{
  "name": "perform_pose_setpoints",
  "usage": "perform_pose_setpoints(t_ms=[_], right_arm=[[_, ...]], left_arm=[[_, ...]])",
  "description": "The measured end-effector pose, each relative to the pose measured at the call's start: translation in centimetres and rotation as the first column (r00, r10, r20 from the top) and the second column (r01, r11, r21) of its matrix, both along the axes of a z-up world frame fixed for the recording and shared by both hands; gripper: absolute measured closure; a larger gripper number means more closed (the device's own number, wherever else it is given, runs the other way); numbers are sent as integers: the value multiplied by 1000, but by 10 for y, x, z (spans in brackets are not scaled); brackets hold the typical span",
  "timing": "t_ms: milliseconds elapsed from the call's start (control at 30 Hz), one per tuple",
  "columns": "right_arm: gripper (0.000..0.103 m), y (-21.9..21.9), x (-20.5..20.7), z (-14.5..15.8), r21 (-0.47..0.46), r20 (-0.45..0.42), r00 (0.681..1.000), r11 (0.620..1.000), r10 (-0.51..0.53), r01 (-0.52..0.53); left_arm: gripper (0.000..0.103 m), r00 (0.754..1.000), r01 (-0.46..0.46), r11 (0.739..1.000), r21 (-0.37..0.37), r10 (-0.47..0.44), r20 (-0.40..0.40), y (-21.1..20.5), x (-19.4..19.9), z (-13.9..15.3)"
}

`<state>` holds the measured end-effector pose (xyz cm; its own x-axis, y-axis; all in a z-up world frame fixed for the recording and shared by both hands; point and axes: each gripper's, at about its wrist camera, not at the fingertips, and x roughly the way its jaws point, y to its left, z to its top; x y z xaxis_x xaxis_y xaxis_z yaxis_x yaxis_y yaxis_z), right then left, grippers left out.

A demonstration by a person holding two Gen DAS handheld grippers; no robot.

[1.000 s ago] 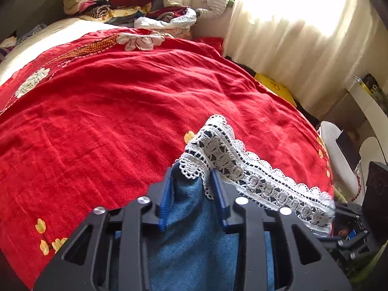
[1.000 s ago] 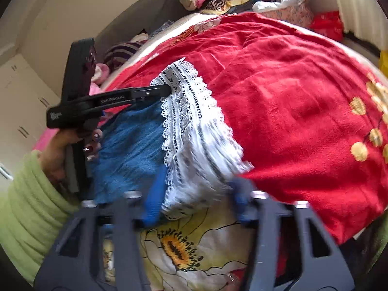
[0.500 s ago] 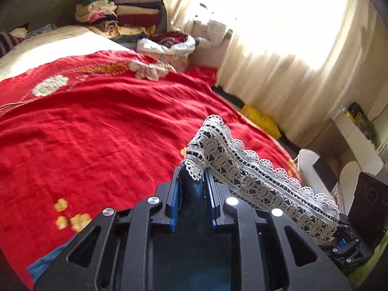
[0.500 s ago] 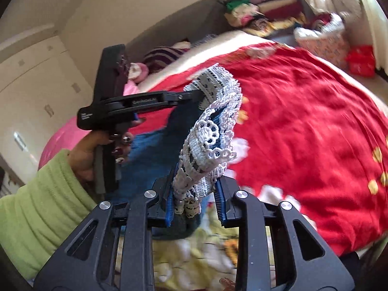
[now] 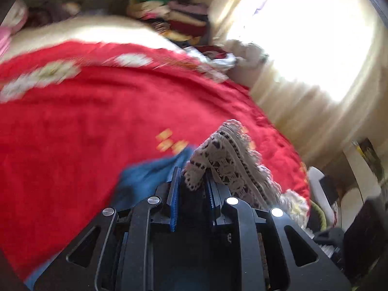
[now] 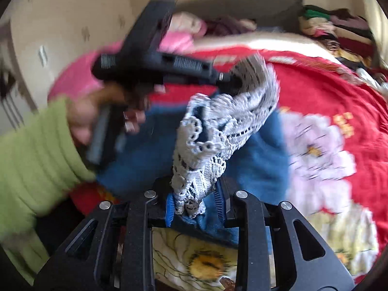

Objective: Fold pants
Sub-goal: 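Grasp the lace hem with the left gripper while the right gripper grasps the denim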

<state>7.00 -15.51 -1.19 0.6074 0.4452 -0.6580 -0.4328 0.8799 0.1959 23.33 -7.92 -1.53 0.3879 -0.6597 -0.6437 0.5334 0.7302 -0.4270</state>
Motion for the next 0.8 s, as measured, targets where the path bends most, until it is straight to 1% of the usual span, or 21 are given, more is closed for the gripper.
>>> perform_pose_setpoints(t_ms=[33,67,133,167,200,233,267,300,333,367,400,433,467,500,533,567,633,700,733,767,800], right_arm=[[83,12,-2,-8,-40,-11,1000,999,23,-23],[83,17,-5,-11,-60,-11,999,998,32,-32],[83,28,-12,-12,-117,9,998,992,57,-55],[83,32,-14,-11,-141,25,998,988,65,-61],[83,37,-19,-9,-174,50,996,982,79,-69],[81,39,-20,-9,-192,63,994,979,85,-72],[79,41,-23,-9,-210,77,992,975,95,-77],[78,45,-25,-10,-229,91,990,970,109,-86],[77,49,-29,-11,-259,107,986,961,125,-93],[77,54,-31,-13,-284,118,984,954,135,-97],[76,55,-33,-15,-302,124,982,948,143,-100],[71,57,-34,-16,-310,126,981,945,150,-105],[62,57,-35,-17,-309,132,980,945,151,-104],[59,57,-37,-16,-309,141,978,946,151,-101],[51,57,-40,-15,-316,155,977,944,148,-93],[47,57,-41,-14,-322,165,976,943,144,-85],[44,55,-44,-12,-321,173,976,944,135,-74],[44,54,-44,-11,-314,172,977,947,126,-67],[44,53,-43,-10,-310,168,978,948,125,-68],[50,52,-41,-11,-306,158,979,949,129,-76],[60,55,-37,-13,-303,145,980,949,136,-87]], left_arm=[[82,999,-36,999,-15,35,-19,13,-2,-3],[80,997,-65,997,-29,65,-30,25,-3,-5],[79,991,-127,989,-69,124,-42,49,-9,-5],[73,988,-151,984,-93,147,-50,60,-12,-4],[68,982,-187,973,-135,179,-67,74,-15,-4],[59,977,-207,964,-166,197,-77,85,-18,-5],[56,972,-231,951,-206,216,-95,96,-21,-6],[55,964,-258,934,-247,233,-127,107,-24,-8],[54,960,-269,924,-271,236,-148,111,-25,-11],[51,958,-273,917,-291,232,-167,114,-26,-14],[49,957,-274,914,-300,227,-181,113,-27,-16],[44,956,-272,917,-292,223,-191,111,-27,-19],[39,956,-267,923,-277,217,-198,107,-27,-21],[36,956,-263,927,-268,214,-199,105,-25,-22],[31,956,-260,933,-250,212,-203,102,-24,-24],[29,954,-263,936,-235,216,-208,101,-23,-26],[27,948,-271,944,-190,227,-224,97,-15,-29],[27,945,-275,949,-157,236,-228,91,-9,-31],[32,944,-276,951,-138,242,-225,87,-7,-32],[50,944,-277,953,-121,246,-221,84,-4,-32],[64,946,-270,956,-110,242,-217,80,-3,-31]])
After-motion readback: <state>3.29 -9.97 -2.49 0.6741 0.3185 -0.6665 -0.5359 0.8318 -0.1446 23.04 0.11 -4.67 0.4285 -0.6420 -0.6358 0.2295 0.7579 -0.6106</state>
